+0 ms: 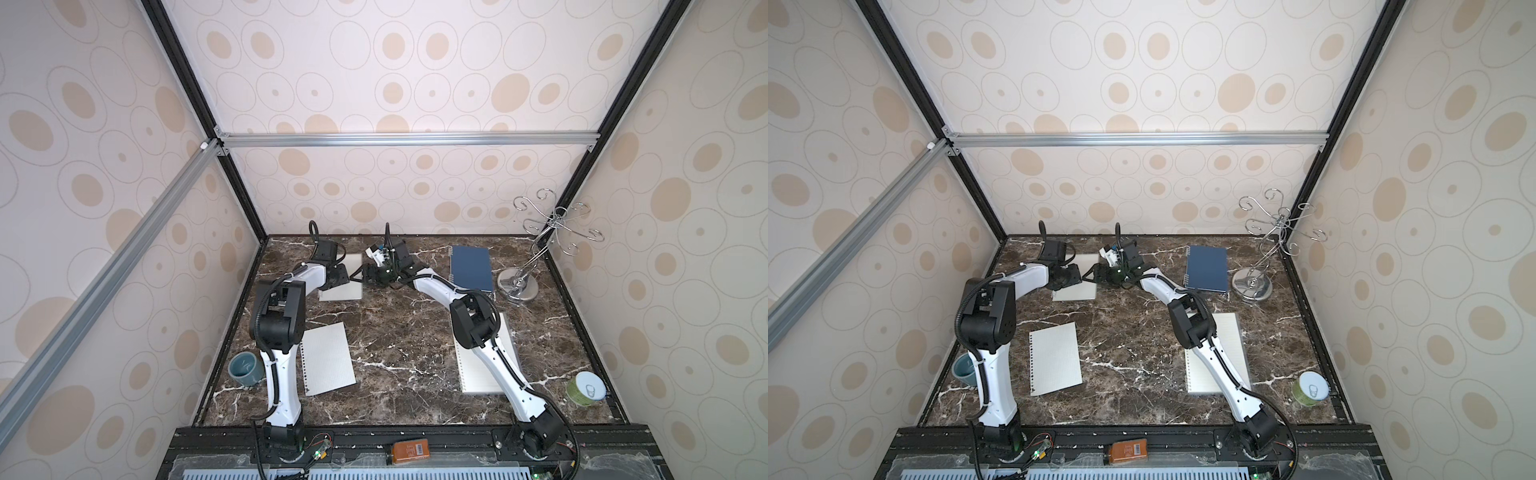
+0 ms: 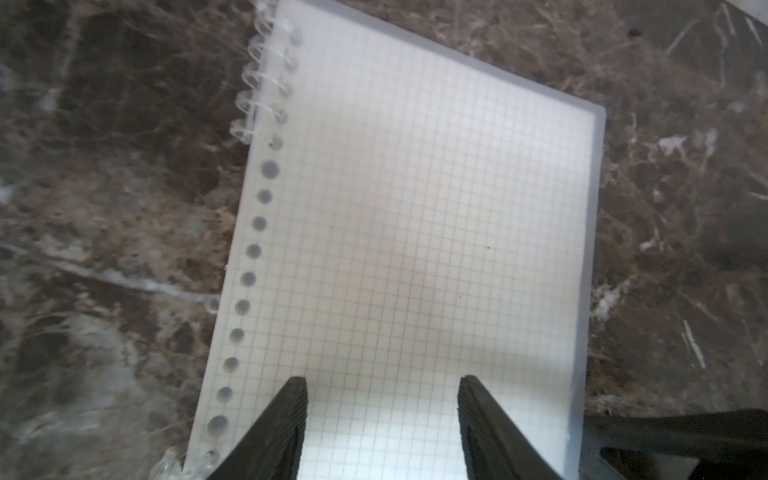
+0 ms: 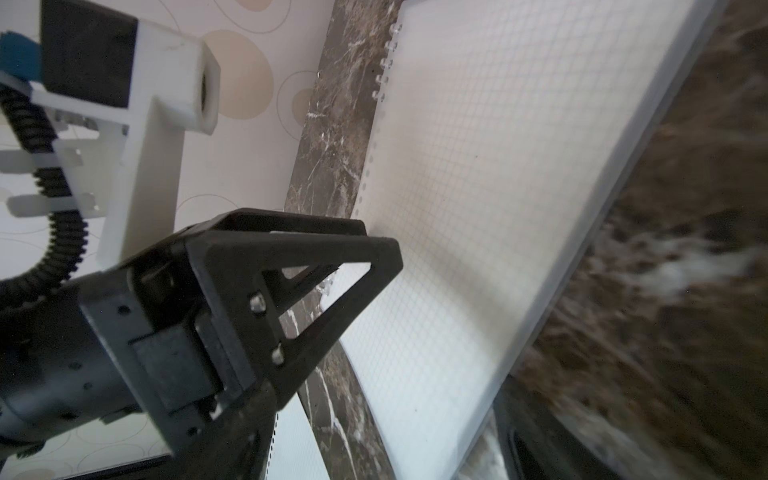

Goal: Tear off pages from different notebooks
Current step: Move the notebook to the center of the board.

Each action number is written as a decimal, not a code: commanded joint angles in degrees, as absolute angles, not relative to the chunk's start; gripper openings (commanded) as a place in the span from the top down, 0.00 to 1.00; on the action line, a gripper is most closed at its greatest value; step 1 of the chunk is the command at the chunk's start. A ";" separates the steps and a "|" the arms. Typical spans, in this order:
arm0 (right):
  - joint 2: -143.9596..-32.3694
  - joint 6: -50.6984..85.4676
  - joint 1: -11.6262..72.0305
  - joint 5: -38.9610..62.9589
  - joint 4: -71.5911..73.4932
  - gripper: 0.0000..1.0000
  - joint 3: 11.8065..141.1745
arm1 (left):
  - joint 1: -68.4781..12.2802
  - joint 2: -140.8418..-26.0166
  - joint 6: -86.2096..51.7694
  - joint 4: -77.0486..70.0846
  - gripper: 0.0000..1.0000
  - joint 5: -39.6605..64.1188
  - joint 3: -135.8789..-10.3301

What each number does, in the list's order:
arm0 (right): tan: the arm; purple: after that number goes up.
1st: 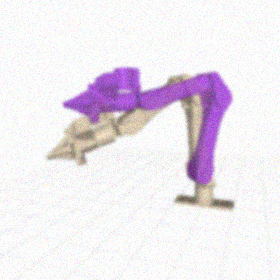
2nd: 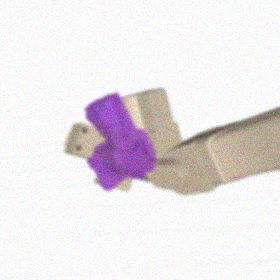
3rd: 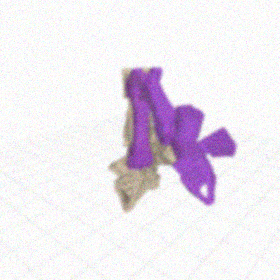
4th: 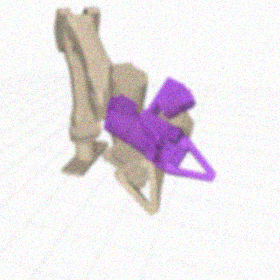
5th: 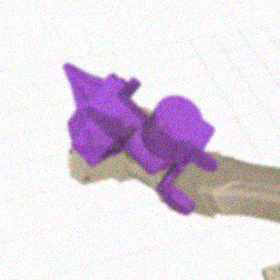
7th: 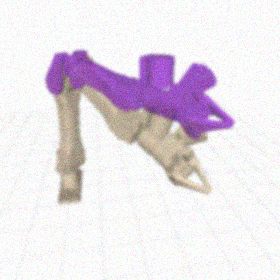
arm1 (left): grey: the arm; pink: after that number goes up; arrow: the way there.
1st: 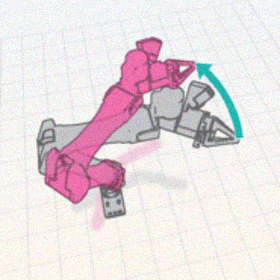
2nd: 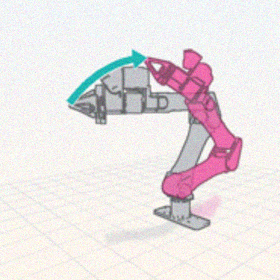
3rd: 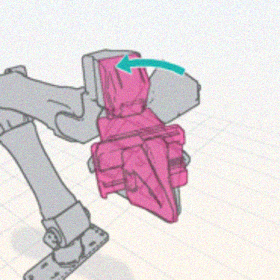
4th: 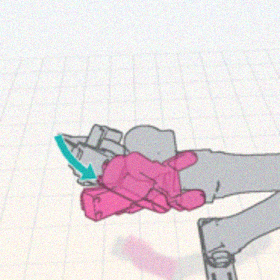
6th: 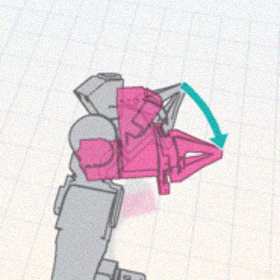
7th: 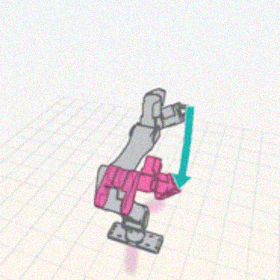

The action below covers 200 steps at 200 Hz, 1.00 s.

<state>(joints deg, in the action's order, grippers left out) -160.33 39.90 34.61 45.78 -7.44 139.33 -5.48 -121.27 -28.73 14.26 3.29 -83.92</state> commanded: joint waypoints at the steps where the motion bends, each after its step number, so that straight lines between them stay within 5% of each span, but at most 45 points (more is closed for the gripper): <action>1: -163.47 43.29 36.63 47.01 -7.26 0.16 141.61 | -2.34 -123.55 -28.83 18.28 0.41 3.02 -82.68; 56: -157.66 36.11 31.47 42.11 -16.94 0.16 143.25 | -2.15 -123.89 -24.96 20.84 0.40 7.11 -96.44; 125: -117.99 13.21 28.03 17.46 -24.25 0.16 99.10 | -8.27 -107.20 -26.14 14.85 0.40 10.61 -87.52; 200: -75.18 21.37 22.17 -6.85 -40.93 0.08 56.31 | -22.94 -91.79 -30.40 -3.28 0.40 12.83 -63.94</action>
<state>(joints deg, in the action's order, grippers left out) -82.54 17.56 24.97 2.42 -28.58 64.25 -19.03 -95.53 -28.58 3.70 11.73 -68.03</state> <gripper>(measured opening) 0.901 0.603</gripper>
